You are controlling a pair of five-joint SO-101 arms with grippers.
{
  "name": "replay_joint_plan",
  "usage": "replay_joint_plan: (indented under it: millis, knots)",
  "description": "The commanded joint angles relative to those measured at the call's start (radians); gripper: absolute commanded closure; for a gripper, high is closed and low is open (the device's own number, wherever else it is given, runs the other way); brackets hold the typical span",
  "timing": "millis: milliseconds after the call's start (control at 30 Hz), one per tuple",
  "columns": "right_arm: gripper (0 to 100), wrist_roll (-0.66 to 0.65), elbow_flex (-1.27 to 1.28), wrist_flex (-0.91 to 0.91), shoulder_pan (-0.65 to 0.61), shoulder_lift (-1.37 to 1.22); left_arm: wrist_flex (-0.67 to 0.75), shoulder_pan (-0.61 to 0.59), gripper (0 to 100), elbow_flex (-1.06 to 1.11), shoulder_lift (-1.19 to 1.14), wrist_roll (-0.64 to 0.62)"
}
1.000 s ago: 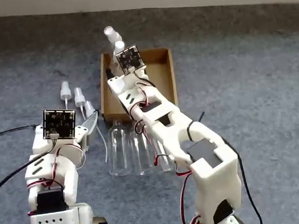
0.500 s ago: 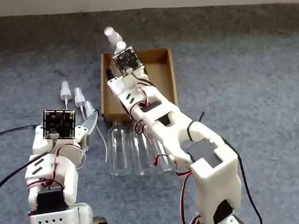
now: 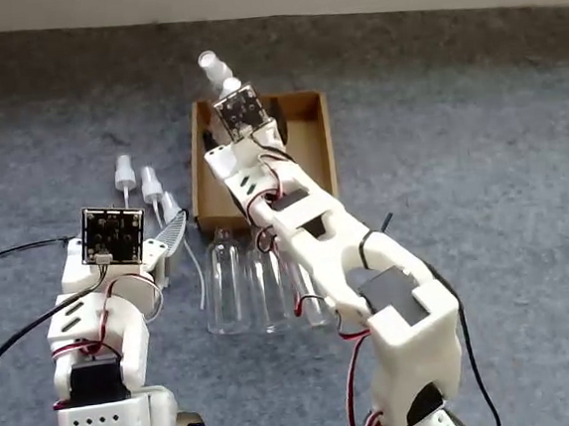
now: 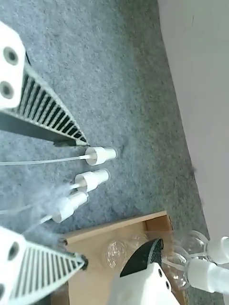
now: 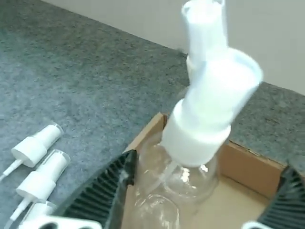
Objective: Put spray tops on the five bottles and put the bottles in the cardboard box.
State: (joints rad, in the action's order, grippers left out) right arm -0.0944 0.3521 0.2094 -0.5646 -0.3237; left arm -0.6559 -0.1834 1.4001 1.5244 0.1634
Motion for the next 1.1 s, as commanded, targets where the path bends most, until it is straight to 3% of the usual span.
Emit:
replay_joint_plan:
  millis: [0, 333, 1067]
  knots:
    - [61.8, -0.011, -0.064, -0.067, 0.015, 0.101, 0.026, -0.008, 69, -0.005, -0.002, 0.002]
    - [61.8, -0.011, -0.087, -0.077, 0.015, 0.111, 0.026, -0.008, 69, -0.004, -0.002, 0.002]
    - [61.8, -0.011, -0.487, -0.426, 0.013, 0.111, 0.026, -0.008, 69, -0.004, -0.002, 0.002]
